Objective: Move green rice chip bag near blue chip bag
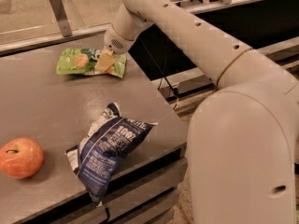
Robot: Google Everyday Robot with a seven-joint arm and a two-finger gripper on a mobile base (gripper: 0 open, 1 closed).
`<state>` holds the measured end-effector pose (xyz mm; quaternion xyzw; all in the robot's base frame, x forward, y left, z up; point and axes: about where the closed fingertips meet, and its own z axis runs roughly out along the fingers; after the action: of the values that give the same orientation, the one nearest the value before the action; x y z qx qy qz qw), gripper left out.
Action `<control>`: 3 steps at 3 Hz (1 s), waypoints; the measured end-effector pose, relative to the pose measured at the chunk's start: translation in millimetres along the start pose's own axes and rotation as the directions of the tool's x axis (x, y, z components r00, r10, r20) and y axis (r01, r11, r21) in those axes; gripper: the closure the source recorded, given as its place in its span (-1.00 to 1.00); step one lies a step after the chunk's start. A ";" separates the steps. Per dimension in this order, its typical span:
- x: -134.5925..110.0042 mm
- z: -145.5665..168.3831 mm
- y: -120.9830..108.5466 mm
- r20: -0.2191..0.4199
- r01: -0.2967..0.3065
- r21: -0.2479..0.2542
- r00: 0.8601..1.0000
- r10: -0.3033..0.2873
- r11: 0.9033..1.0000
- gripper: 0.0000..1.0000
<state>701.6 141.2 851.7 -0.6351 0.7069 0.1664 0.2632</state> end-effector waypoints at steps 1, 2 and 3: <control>-0.2 -0.3 0.0 0.000 0.000 0.000 1.000 0.000 1.000 1.00; 4.2 -37.3 10.2 0.006 0.075 -0.007 0.997 -0.074 0.997 1.00; 15.2 -88.1 33.8 0.018 0.199 0.007 0.980 -0.199 0.980 1.00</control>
Offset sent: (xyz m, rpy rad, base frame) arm -0.0552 -0.0844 0.0969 -0.0179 -0.1363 0.2171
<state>653.3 83.4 910.6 -0.7003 0.6378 0.1435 0.2867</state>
